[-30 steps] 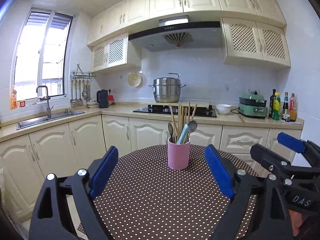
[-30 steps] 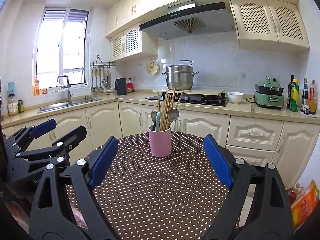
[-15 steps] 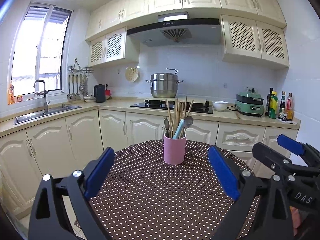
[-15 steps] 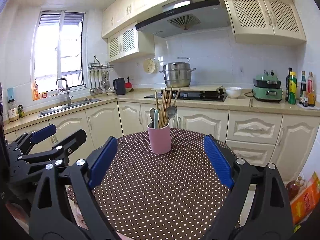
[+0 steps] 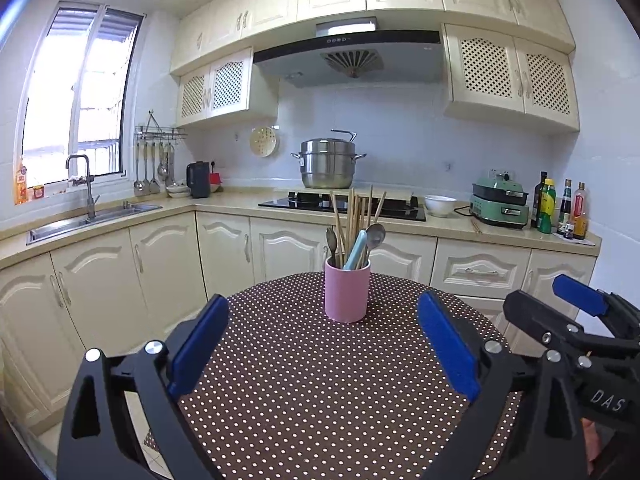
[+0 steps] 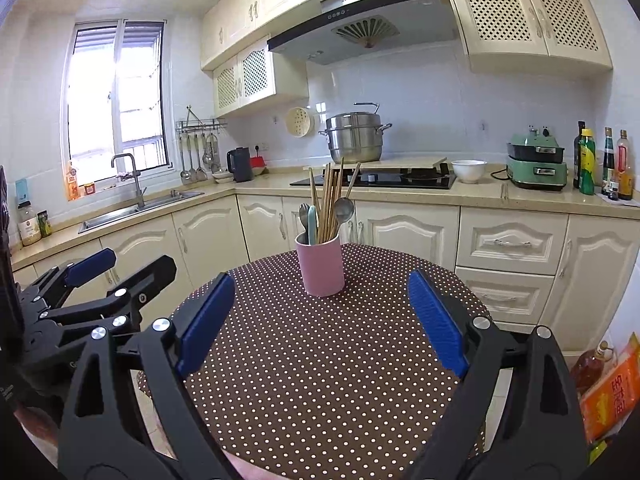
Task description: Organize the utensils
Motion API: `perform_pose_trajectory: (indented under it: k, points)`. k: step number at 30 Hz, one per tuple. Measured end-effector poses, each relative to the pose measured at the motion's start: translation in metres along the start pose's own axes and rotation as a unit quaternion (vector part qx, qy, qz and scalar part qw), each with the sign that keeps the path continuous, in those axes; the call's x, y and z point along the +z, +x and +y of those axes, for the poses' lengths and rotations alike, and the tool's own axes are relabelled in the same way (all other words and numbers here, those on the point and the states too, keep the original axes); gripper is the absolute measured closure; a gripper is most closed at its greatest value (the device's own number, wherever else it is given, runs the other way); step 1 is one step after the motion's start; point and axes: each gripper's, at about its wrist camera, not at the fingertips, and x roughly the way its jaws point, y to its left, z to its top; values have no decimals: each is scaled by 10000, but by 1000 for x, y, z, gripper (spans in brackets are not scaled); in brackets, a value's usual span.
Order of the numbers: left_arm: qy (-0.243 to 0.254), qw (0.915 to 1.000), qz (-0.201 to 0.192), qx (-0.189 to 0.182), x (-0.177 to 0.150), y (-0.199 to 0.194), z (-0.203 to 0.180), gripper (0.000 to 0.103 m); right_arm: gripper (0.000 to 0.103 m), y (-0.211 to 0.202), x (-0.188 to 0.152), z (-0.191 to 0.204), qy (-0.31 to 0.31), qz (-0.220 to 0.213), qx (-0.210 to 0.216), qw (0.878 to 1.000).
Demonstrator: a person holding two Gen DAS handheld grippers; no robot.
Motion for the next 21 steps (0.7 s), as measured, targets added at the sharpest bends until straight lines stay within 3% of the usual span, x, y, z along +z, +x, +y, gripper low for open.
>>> perform_pose_trajectory:
  k: [21]
  points:
    - [-43, 9999, 102, 103, -5, -2, -2, 9, 16, 2, -2, -4, -3, 92, 67, 9999]
